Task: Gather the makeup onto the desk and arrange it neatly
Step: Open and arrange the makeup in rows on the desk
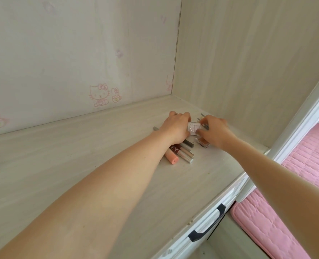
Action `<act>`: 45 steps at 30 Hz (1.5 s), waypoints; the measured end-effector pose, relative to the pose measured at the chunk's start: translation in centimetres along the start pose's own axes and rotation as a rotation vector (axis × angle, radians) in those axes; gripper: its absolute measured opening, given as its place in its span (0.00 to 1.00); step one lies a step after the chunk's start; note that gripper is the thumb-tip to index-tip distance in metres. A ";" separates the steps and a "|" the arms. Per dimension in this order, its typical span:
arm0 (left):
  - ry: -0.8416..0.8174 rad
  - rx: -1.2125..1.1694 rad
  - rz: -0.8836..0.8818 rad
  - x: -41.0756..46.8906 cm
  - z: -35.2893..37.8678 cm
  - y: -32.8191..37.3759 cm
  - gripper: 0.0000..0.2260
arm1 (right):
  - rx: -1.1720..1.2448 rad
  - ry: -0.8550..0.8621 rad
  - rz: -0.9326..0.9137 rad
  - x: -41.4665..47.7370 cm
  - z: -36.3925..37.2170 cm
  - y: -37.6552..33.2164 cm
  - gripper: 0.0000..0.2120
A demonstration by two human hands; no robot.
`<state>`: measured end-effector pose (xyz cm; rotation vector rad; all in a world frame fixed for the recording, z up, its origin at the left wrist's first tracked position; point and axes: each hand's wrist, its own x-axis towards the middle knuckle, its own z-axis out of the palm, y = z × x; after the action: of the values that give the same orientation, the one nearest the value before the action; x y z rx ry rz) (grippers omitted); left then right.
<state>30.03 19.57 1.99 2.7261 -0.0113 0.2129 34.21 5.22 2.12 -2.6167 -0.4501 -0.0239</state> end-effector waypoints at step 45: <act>0.483 -0.983 -0.404 -32.7 -9.0 -4.1 0.05 | 0.596 -0.107 -0.378 -25.1 3.9 -15.5 0.14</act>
<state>-3.43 26.12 3.64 1.6080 0.4421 0.5616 5.30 12.13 3.34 -1.9304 -0.8392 0.1103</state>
